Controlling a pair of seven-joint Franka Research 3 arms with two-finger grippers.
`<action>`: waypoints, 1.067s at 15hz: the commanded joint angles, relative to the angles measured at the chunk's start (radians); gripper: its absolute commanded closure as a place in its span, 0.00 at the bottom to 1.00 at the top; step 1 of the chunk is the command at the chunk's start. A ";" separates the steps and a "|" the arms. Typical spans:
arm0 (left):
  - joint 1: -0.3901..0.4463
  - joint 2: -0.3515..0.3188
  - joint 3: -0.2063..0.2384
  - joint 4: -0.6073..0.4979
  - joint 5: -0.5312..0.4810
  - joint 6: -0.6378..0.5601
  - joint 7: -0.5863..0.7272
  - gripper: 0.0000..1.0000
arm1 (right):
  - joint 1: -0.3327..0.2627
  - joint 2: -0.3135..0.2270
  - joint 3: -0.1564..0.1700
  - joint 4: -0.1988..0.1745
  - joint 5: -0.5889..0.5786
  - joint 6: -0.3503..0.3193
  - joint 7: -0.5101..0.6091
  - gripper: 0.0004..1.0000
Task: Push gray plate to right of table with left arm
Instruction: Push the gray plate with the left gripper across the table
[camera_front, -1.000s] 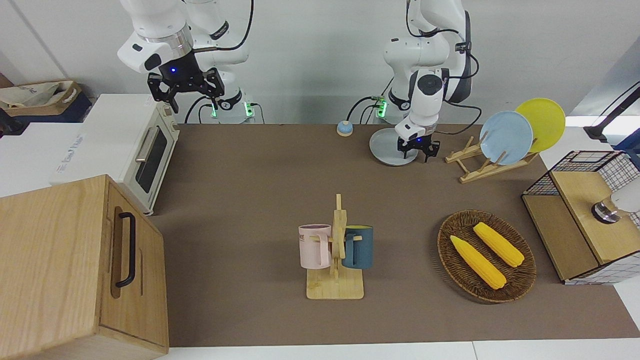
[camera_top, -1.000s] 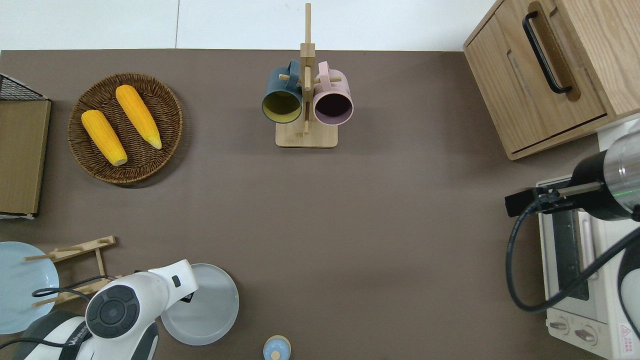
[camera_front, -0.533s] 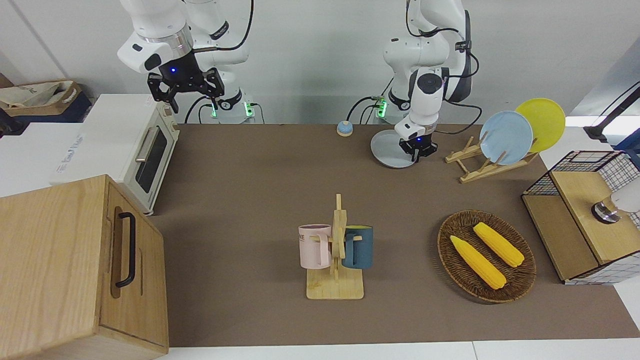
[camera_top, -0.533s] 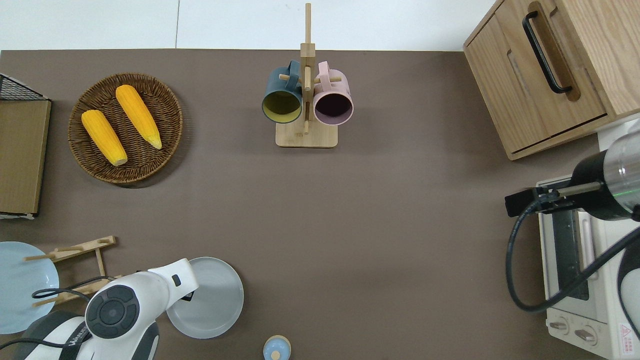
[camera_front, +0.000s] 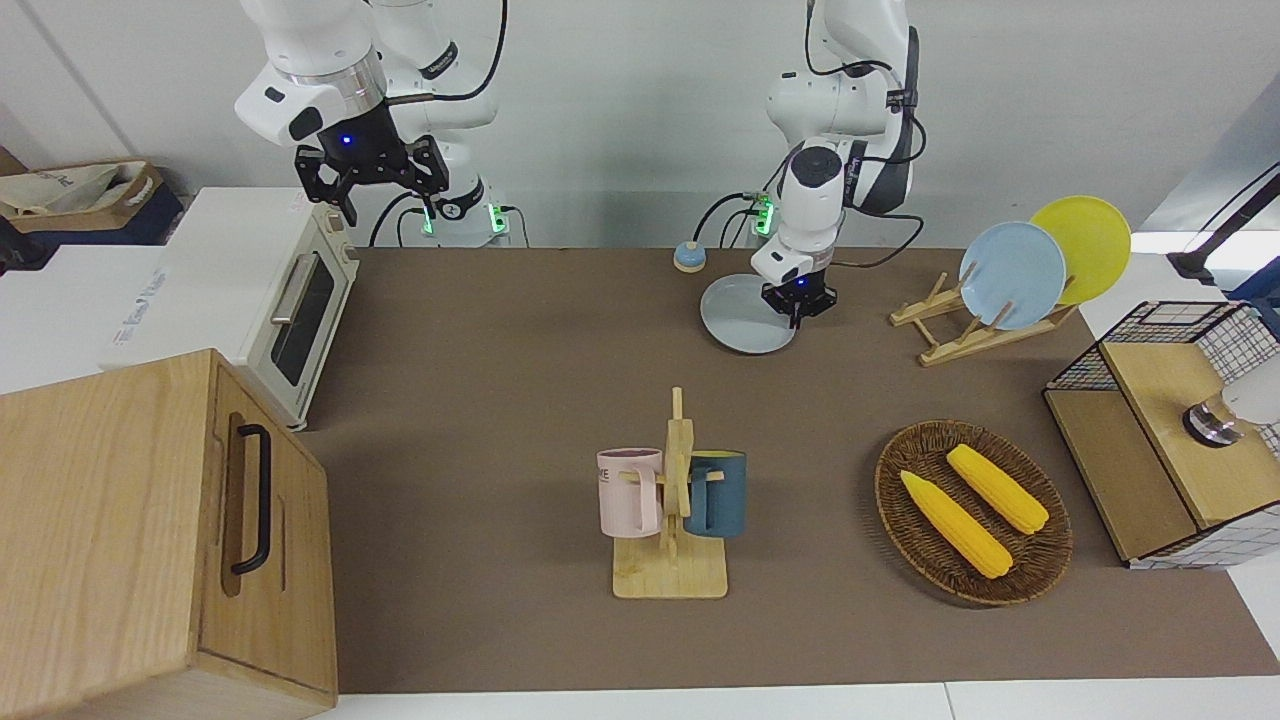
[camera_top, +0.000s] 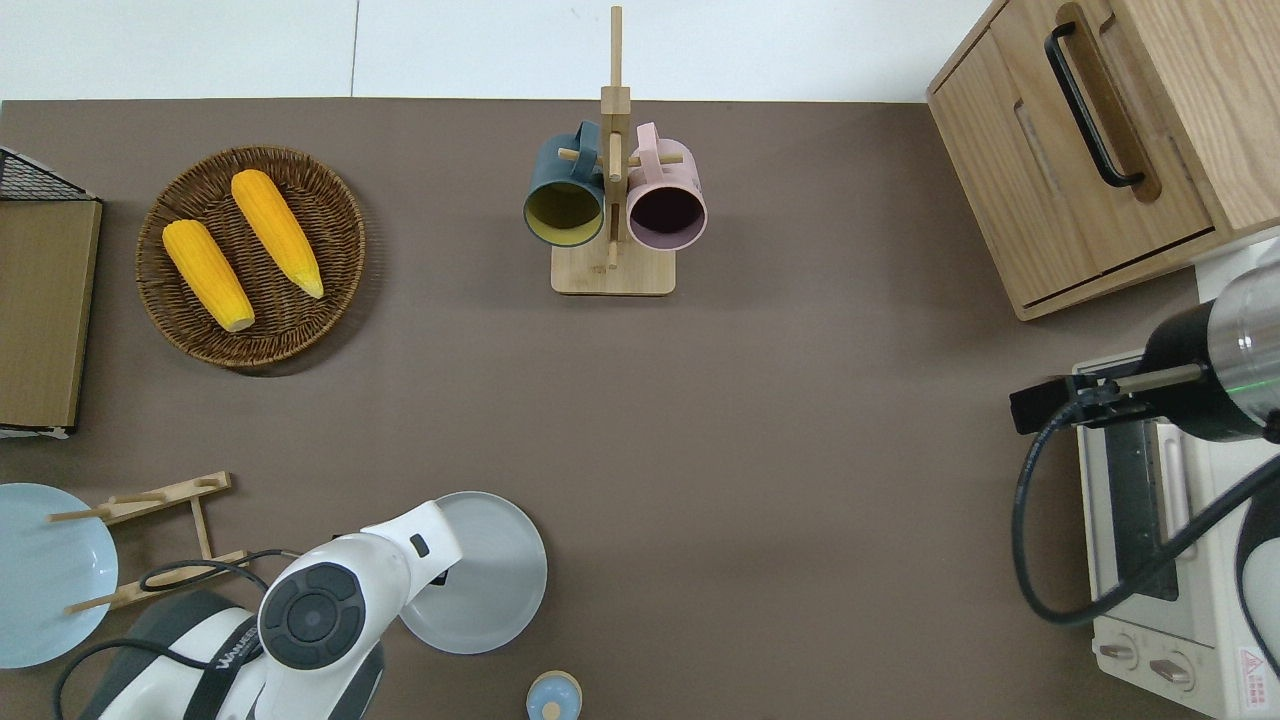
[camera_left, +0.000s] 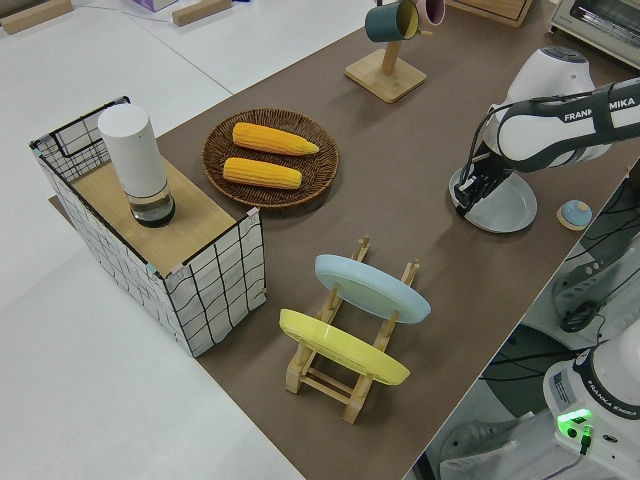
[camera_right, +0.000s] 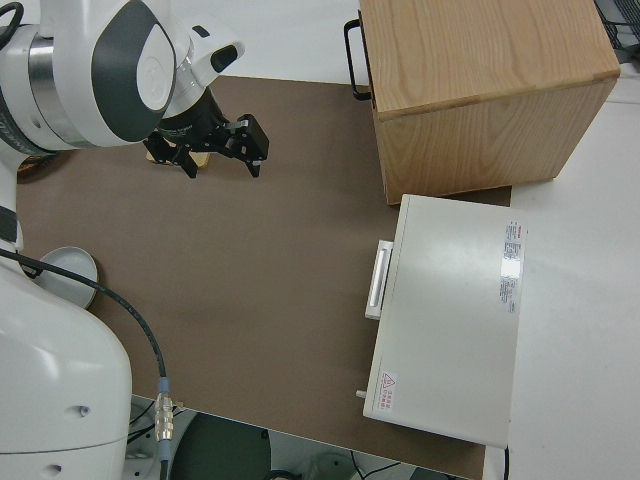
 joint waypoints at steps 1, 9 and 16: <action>-0.091 0.131 -0.012 0.096 -0.019 -0.020 -0.155 1.00 | -0.020 -0.006 0.015 0.004 0.010 -0.012 0.001 0.02; -0.137 0.198 -0.052 0.187 -0.017 -0.056 -0.282 1.00 | -0.020 -0.006 0.015 0.004 0.010 -0.012 0.001 0.02; -0.149 0.258 -0.114 0.263 -0.019 -0.073 -0.379 1.00 | -0.020 -0.006 0.015 0.004 0.010 -0.012 0.000 0.02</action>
